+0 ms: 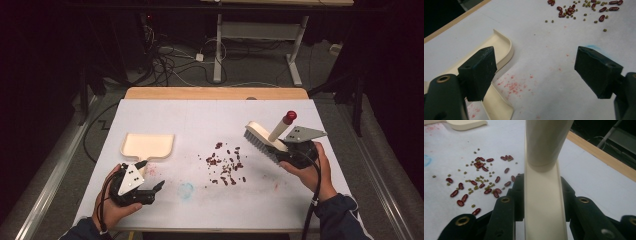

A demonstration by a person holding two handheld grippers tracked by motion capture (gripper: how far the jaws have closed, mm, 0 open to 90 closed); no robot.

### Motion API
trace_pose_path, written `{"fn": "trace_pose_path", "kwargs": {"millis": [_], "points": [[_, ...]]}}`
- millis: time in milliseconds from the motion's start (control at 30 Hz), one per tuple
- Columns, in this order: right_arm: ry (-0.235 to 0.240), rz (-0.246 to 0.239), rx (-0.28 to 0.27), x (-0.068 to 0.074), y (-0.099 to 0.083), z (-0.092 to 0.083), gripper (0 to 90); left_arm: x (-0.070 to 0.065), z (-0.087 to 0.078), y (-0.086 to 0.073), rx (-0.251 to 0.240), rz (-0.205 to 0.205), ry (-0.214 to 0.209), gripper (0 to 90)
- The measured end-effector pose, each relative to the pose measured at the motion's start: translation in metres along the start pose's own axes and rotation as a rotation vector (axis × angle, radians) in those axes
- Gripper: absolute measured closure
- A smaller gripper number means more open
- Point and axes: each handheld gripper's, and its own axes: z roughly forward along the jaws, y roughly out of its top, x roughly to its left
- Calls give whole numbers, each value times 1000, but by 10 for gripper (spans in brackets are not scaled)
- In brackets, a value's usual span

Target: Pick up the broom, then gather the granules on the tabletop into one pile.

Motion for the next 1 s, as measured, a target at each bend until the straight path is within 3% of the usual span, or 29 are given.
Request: {"fn": "trace_pose_path", "kwargs": {"millis": [200,400,500,567,767,1000], "points": [[-58,-24,48,-2,3,26,677,0,3,-1,7,6,2,157],[-111,-58,57,-3,9,53,678,2,4,-1,7,-2,1,153],[-110,-68,56,-1,13,64,678,1,5,-1,10,0,2,153],[-137,-108,72,3,18,82,678,1,5,-1,10,-1,1,153],[-125,-146,86,13,26,111,679,2,9,0,20,2,-10,153],[-100,-184,78,31,32,127,679,0,10,0,21,13,-17,154]]}}
